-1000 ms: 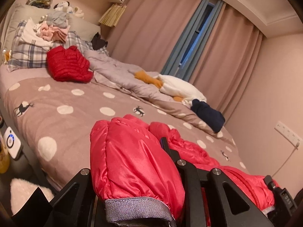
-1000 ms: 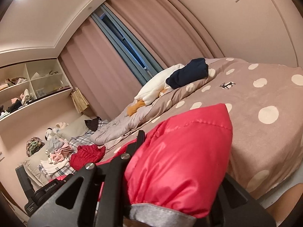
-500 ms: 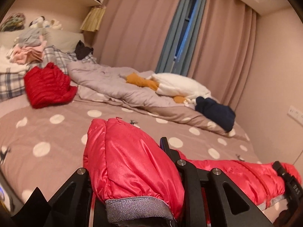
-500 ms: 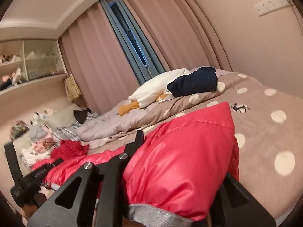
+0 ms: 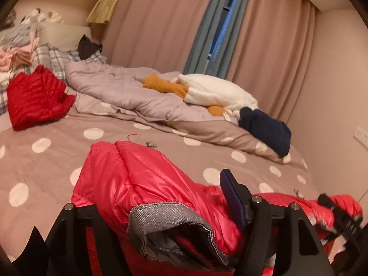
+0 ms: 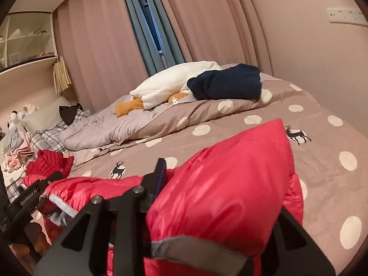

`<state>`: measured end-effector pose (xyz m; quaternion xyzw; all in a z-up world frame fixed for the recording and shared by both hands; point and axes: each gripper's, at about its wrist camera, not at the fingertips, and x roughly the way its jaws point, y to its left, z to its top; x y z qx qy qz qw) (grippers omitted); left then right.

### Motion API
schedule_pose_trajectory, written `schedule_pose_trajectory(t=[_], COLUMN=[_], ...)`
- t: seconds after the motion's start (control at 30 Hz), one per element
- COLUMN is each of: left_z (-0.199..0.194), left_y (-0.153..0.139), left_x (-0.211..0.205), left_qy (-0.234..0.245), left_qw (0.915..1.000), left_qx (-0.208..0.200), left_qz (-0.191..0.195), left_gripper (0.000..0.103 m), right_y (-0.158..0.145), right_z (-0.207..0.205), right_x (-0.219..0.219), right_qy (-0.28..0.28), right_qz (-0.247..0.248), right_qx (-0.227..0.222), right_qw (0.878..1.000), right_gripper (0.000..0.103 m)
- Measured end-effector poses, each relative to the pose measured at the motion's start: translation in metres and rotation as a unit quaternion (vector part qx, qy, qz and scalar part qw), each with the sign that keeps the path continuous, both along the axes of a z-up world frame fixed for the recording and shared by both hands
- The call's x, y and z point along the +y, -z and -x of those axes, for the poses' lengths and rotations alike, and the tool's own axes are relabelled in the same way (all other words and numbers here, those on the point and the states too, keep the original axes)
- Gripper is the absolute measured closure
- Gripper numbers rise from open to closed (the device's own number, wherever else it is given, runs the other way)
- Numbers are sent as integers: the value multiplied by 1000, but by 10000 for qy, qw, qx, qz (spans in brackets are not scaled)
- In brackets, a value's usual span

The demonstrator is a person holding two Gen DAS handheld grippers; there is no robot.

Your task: Fold large clothes

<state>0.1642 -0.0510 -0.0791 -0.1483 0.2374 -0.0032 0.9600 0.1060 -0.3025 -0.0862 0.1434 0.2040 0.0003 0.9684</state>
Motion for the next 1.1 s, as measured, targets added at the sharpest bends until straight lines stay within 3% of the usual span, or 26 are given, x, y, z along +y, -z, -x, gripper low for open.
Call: schedule_pose_trajectory(t=[0.13, 0.27, 0.33, 0.4, 0.63, 0.8, 1.0, 1.1], left_z=[10, 21, 25, 27, 24, 24, 37, 44], left_y=[-2, -9, -10, -10, -11, -13, -24, -31], left_x=[-2, 6, 4, 2, 2, 7, 13, 20], left_qy=[240, 241, 314, 233, 206, 274, 269, 93], left_qw=[9997, 9988, 9987, 9991, 9990, 9982, 9969, 9958], left_qx=[41, -37, -113, -96, -122, -172, -467, -688], left_qz=[9, 432, 388, 329, 367, 498, 570, 603], left_gripper=[27, 21, 18, 18, 17, 9, 5, 3], right_y=[8, 1, -1, -3, -2, -2, -7, -13], right_z=[1, 17, 23, 24, 20, 19, 28, 34], right_x=[-6, 2, 7, 10, 16, 13, 12, 14], right_qy=[19, -31, -130, -191, -124, -155, -257, -307], right_qz=[-473, -404, -371, -347, -174, -265, -400, -344], right_qx=[198, 63, -9, -46, 20, 14, -179, -297], right_qw=[9987, 9992, 9992, 9992, 9998, 9995, 9987, 9985], right_gripper=[47, 43, 31, 26, 23, 17, 4, 3])
